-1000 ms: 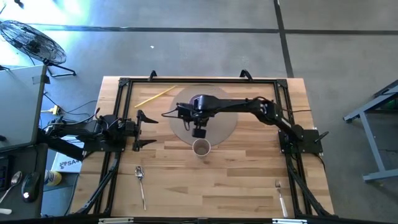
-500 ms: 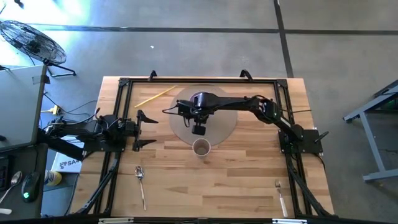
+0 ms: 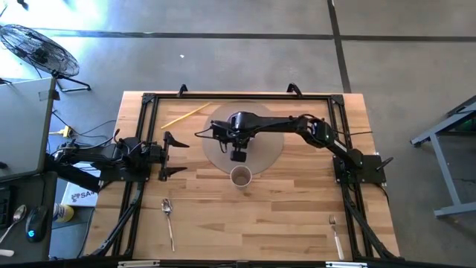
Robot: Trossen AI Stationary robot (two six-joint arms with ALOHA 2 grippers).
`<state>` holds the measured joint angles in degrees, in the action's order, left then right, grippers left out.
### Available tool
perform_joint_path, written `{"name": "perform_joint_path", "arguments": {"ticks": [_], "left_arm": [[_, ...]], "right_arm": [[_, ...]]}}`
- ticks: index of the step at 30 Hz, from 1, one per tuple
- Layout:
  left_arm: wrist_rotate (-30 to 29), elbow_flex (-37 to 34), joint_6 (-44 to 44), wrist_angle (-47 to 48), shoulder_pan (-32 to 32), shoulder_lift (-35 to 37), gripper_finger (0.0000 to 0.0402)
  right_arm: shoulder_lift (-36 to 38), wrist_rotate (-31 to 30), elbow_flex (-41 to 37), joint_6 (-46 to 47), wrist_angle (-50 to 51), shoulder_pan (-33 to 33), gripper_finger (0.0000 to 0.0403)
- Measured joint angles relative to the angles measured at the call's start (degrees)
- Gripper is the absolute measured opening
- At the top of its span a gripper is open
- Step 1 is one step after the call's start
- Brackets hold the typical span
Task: Pick & Place Utensil
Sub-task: Put the purple bowl on the brown mat
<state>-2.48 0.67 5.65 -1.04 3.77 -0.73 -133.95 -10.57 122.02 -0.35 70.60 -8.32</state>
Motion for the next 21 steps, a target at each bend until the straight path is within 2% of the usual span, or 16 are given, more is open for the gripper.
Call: {"name": "perform_joint_path", "arguments": {"ticks": [12,21], "left_arm": [[-0.04,0.00,0.01,0.01,0.00,0.00,0.0387],[-0.04,0.00,0.01,0.02,0.00,0.00,0.0387]], "right_arm": [[0.00,-0.25,-0.02,0.30,0.46,0.07,0.0095],[0.05,0.87,-0.02,1.34,2.88,0.09,0.0106]]}}
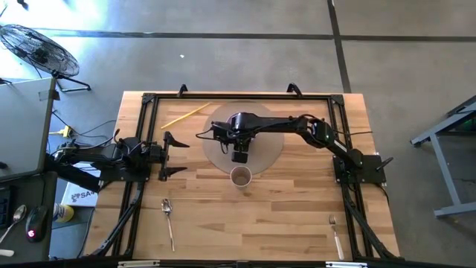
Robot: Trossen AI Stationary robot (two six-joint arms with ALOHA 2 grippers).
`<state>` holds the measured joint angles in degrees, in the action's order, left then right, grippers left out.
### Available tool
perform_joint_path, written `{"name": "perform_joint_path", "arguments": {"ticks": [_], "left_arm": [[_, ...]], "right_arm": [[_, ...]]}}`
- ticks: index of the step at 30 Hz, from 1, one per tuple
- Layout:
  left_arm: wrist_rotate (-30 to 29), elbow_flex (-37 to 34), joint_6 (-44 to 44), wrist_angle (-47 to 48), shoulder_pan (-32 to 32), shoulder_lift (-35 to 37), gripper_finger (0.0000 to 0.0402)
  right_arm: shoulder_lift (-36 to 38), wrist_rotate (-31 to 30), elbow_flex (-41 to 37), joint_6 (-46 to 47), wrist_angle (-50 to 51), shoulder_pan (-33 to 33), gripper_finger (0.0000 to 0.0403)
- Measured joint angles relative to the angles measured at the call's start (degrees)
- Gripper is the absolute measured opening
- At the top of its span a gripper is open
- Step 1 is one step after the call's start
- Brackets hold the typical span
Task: Pick & Place Utensil
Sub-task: Put the purple bowl on the brown mat, then put the brown cup to the top right of the purple bowl on the brown mat
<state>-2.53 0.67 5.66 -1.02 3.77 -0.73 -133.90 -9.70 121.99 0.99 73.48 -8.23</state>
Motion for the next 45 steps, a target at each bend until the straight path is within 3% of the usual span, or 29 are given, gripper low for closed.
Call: {"name": "perform_joint_path", "arguments": {"ticks": [12,18,25,30,36,40,45], "left_arm": [[0.00,0.00,0.01,-0.02,0.00,0.02,0.0387],[0.03,0.00,-0.01,-0.02,0.00,0.02,0.0387],[0.09,0.00,-0.01,-0.02,0.00,0.02,0.0387],[0.03,0.00,0.00,-0.02,0.00,0.02,0.0387],[0.00,0.00,0.01,-0.02,0.00,0.02,0.0387],[0.00,0.00,0.01,-0.02,0.00,0.02,0.0387],[0.00,0.00,0.01,-0.02,0.00,0.02,0.0387]], "right_arm": [[1.85,-1.08,0.74,6.45,7.35,0.67,0.0103],[6.29,1.11,0.69,16.46,16.80,1.55,0.0103],[16.66,1.13,-10.05,25.59,16.49,6.66,0.0104],[26.12,1.30,-25.45,34.25,8.26,12.43,0.0108],[36.75,1.48,-44.98,48.22,-4.65,18.98,0.0155],[42.12,1.20,-56.46,54.25,-21.08,22.05,0.0209],[45.40,-1.45,-69.90,55.31,-46.03,23.45,0.0281]]}}
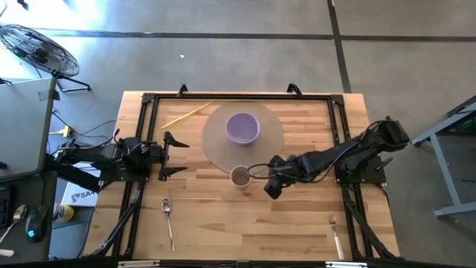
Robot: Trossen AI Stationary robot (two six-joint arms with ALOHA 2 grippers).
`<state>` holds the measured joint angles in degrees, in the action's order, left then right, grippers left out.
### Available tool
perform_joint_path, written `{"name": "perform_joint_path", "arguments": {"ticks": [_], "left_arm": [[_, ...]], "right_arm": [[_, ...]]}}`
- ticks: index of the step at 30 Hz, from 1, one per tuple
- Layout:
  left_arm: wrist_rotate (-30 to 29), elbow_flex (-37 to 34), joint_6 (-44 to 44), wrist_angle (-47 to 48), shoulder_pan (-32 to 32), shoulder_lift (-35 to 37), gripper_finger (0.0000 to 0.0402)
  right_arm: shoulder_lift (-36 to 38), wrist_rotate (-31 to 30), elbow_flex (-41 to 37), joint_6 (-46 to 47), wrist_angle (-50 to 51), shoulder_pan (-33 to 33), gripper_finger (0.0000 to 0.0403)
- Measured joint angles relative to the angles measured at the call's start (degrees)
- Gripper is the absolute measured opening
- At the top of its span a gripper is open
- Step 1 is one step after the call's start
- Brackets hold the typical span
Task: Pick & Place Utensil
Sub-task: Put the brown cup to the top right of the purple bowl on the brown mat
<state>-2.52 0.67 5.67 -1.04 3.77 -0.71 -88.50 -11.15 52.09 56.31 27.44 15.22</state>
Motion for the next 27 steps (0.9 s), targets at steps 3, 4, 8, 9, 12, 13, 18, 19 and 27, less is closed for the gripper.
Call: {"name": "perform_joint_path", "arguments": {"ticks": [3,4,8,9,12,13,18,19,27], "left_arm": [[0.00,0.00,0.00,0.00,0.00,0.00,0.0387],[-0.02,0.00,-0.02,0.00,0.00,0.00,0.0387],[-0.02,0.00,-0.01,0.00,0.00,0.00,0.0387],[-0.02,0.00,0.00,0.00,0.00,0.00,0.0387],[-0.02,0.00,-0.02,0.00,0.00,0.00,0.0387],[-0.02,0.00,0.00,0.00,0.00,0.00,0.0387],[-0.02,0.00,0.00,0.00,0.00,-0.02,0.0387],[-0.02,0.00,-0.02,0.00,0.00,0.00,0.0387],[0.02,0.00,0.00,0.00,0.00,0.00,0.0387]], "right_arm": [[0.00,-1.58,-6.50,-2.81,-15.27,-0.10,0.0319],[-0.21,-2.80,-8.30,-4.64,-20.63,-0.10,0.0330],[-0.38,-7.41,-13.94,-13.14,-37.33,-0.04,0.0364],[-0.38,-8.49,-14.78,-14.89,-39.50,0.04,0.0369],[-0.50,-13.24,-16.46,-19.66,-42.70,0.66,0.0377],[-0.66,-14.03,-16.77,-20.91,-43.23,0.74,0.0377],[-1.50,-15.33,-17.95,-27.25,-46.69,2.10,0.0372],[-1.75,-15.26,-18.16,-28.36,-47.66,2.52,0.0371],[-7.21,-13.06,-18.17,-38.32,-56.87,4.73,0.0370]]}}
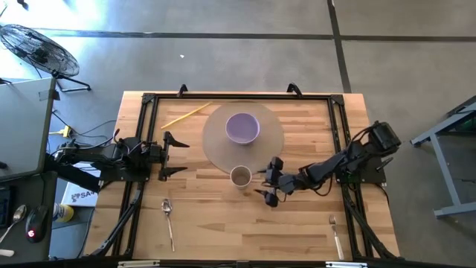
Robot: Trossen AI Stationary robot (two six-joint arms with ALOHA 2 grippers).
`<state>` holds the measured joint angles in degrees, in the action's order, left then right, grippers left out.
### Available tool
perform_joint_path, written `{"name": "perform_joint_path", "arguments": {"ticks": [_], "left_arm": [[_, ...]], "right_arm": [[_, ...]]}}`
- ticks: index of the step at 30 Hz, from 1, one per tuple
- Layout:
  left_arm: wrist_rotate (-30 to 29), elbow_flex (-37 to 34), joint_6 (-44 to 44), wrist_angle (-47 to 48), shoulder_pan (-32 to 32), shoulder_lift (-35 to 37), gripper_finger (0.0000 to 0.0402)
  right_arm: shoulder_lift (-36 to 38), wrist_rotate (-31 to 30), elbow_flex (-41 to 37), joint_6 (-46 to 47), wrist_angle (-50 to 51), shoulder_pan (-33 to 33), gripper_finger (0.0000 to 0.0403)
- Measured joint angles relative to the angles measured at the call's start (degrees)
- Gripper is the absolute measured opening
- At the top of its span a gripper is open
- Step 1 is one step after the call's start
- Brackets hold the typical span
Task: Pick & Place Utensil
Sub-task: Put the brown cup to the top right of the purple bowl on the brown mat
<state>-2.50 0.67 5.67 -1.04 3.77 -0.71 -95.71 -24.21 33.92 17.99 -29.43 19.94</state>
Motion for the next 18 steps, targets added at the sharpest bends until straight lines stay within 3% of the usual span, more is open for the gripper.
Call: {"name": "perform_joint_path", "arguments": {"ticks": [5,11,18], "left_arm": [[-0.03,0.00,0.00,0.00,0.00,0.00,0.0387],[-0.02,0.00,0.00,0.00,0.00,-0.01,0.0387],[-0.02,0.00,-0.02,0.00,0.00,0.00,0.0387]], "right_arm": [[-3.81,3.57,0.01,-4.31,-9.24,-1.36,0.0370],[-3.99,5.34,0.02,-7.22,-12.37,-3.09,0.0396],[-6.35,11.09,0.06,-13.14,-18.19,-5.55,0.0393]]}}
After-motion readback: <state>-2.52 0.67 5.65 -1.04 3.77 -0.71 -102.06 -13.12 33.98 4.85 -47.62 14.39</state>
